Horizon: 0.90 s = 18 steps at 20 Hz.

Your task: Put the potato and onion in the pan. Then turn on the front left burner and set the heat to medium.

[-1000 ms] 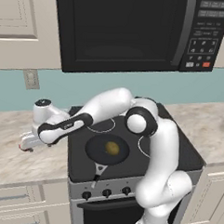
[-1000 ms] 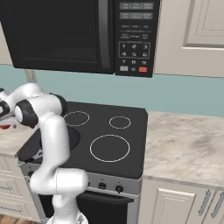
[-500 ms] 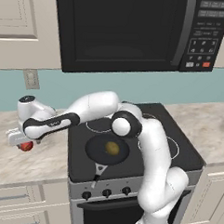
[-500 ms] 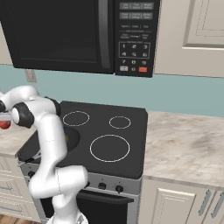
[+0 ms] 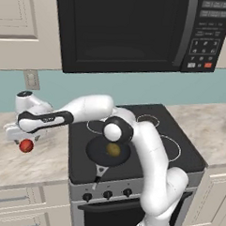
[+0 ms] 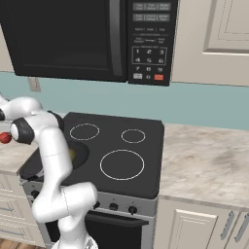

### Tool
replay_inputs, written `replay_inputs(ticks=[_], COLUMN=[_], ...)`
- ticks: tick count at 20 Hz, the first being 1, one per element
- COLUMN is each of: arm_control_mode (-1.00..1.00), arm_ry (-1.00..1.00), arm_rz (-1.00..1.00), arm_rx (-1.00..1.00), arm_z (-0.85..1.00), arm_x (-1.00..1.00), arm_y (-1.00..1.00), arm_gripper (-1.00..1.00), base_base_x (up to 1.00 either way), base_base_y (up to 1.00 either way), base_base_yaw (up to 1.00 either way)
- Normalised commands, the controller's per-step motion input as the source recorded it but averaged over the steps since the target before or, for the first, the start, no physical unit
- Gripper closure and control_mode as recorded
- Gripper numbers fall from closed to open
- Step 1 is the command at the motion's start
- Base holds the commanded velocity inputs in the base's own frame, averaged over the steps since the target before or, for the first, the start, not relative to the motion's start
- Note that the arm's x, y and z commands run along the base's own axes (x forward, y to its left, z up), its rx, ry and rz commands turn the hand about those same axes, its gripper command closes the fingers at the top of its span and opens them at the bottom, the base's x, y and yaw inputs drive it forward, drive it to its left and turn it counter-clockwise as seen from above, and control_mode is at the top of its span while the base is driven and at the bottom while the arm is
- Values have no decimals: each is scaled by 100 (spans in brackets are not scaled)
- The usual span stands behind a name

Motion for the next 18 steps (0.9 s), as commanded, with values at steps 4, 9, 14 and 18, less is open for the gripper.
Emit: replay_inputs(ticks=[4, 9, 14, 18], arm_control_mode=[-100, -100, -100, -100], arm_ry=[0, 0, 0, 0], arm_rz=[-8, -4, 0, 0], arm_rx=[4, 4, 2, 0], arm_z=[-26, -38, -20, 14], arm_x=[34, 19, -9, -15], arm_y=[-3, 0, 12, 1], arm_gripper=[-100, -100, -100, -100], base_base_x=[0, 0, 0, 0], base_base_y=[0, 0, 0, 0], base_base_yaw=[0, 0, 0, 0])
